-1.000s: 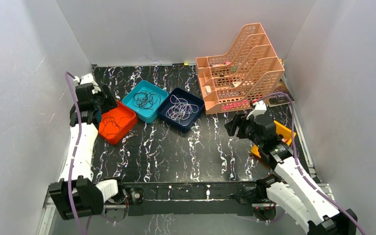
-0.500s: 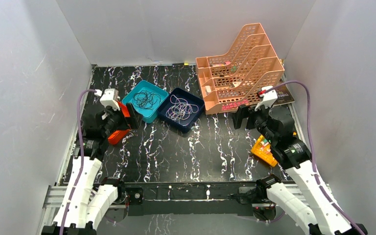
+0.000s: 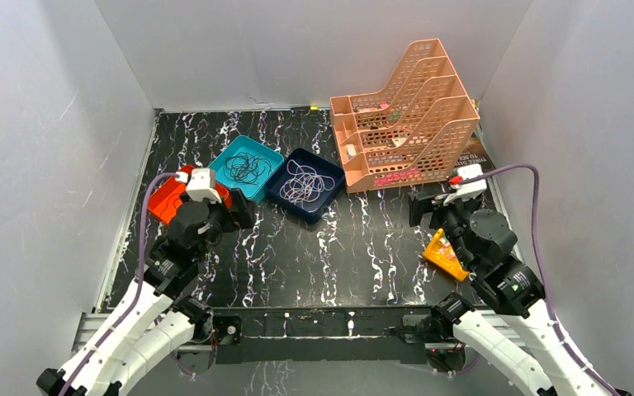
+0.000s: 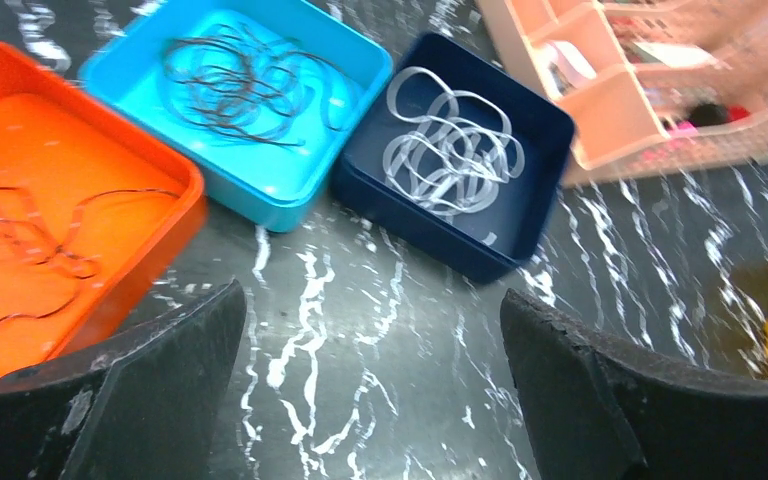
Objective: Untangle the cables
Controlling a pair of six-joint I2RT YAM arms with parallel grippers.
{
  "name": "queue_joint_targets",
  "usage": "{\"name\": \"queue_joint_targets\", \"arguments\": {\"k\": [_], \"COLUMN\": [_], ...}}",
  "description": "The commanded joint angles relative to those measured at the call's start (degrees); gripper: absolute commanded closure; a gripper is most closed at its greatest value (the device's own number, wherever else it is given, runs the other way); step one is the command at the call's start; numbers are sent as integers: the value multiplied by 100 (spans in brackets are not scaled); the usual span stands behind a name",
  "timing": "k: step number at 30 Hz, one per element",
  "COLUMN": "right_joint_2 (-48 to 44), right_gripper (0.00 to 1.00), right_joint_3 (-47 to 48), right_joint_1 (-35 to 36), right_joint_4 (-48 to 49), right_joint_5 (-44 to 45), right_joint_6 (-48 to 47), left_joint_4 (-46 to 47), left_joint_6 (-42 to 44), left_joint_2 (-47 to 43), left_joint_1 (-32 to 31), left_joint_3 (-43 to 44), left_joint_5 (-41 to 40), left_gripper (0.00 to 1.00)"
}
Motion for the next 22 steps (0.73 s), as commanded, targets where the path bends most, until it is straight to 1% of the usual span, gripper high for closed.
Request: {"name": "queue_joint_targets", "arguments": {"k": [1,6,12,17,22], "right_joint_2": [-99,-326,-395,-466,-510], "right_gripper": [2,2,2,2,2], "right_joint_3": [-78,-320,-448,-577,-664], "right_joint_1": [25,19,16,18,19], "right_joint_4": [991,1446,1468,1415,1411], "right_joint_5": [1278,1437,1412,1405,1427], "right_joint_6": [510,645,688,779,777], "left_joint_4": [-229,-165,-325,-495,-615], "left_joint_6": [-266,-291,-277,-260,-207], "left_joint_2": [-203,-703,-1183,-1356,-1248], "left_joint_1": [-35,-26,-33,-32,-30], "left_joint_3": [269,87,-177,-116,43], "left_joint_5": [-1622,-1671,-1657,-1691,-1850], "left_gripper": [2,2,2,2,2]}}
